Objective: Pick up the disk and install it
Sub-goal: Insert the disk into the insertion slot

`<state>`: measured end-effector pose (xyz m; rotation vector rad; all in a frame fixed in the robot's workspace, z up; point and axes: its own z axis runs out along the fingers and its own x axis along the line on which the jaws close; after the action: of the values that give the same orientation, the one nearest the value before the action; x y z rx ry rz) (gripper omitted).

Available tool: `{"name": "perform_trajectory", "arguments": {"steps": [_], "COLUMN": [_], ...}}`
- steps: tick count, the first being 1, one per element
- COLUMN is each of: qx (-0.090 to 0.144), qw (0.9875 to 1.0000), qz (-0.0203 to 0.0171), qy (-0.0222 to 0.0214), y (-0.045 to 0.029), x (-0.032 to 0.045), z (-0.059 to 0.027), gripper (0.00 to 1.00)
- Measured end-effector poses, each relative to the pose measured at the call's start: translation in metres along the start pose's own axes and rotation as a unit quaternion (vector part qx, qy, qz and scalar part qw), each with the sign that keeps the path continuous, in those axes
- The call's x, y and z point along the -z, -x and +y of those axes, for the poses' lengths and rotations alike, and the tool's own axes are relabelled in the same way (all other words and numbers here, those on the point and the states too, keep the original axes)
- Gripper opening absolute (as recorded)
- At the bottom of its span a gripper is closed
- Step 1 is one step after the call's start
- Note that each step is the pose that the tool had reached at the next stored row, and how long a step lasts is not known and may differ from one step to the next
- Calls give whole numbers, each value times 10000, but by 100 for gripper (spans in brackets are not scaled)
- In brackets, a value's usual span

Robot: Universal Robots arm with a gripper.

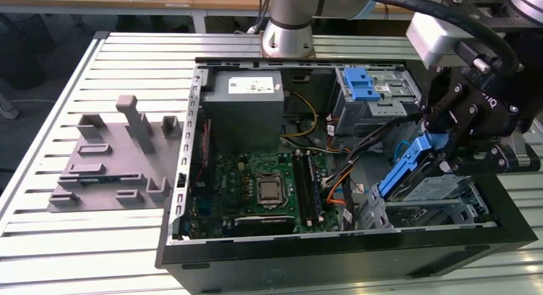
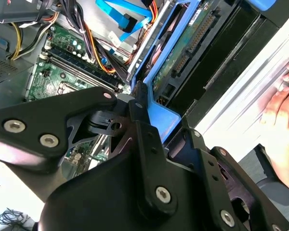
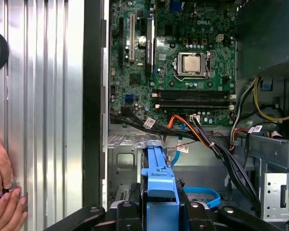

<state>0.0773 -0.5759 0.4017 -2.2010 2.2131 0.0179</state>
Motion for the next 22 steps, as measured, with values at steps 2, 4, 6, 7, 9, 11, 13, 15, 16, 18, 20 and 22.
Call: {"name": "perform_trajectory", "arguments": {"steps": [2,4,6,7,9,11,13,15,16,18,20,22], "qx": [0,0,0,0,0,0,0,0,0,0,0,0], "qw": [10000,10000,10000,10000,10000,10000,10000,10000,10000,10000,10000,10000], "qz": [0,0,1,0,0,1,0,0,0,0,0,0], "qy": [-2,-3,-4,-4,-5,-5,-5,-5,-5,-5,-5,-5], "y": [-1,-2,-3,-3,-3,-4,-4,-4,-4,-5,-5,-6], "x": [-17,-33,-48,-57,-68,-79,-93,-107,-112,-123,-134,-149], "z": [0,0,0,0,0,1,1,1,1,1,1,1], "gripper": [36,36,38,38,44,44,44,42,36,30,18,13]}}
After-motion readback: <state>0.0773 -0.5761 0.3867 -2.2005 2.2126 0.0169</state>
